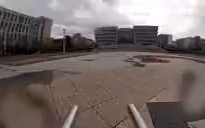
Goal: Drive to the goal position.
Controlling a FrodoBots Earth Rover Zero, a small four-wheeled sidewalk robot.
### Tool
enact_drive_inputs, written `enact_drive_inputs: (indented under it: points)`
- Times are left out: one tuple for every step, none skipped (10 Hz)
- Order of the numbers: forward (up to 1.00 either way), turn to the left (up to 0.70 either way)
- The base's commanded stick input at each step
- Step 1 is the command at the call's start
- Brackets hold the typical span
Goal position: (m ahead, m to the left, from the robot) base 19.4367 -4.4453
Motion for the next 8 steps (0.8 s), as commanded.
enact_drive_inputs:
  points:
    - [1.00, 0.00]
    - [1.00, 0.00]
    - [1.00, 0.00]
    - [1.00, 0.00]
    - [1.00, 0.00]
    - [0.00, 0.00]
    - [0.00, 0.00]
    - [0.00, 0.00]
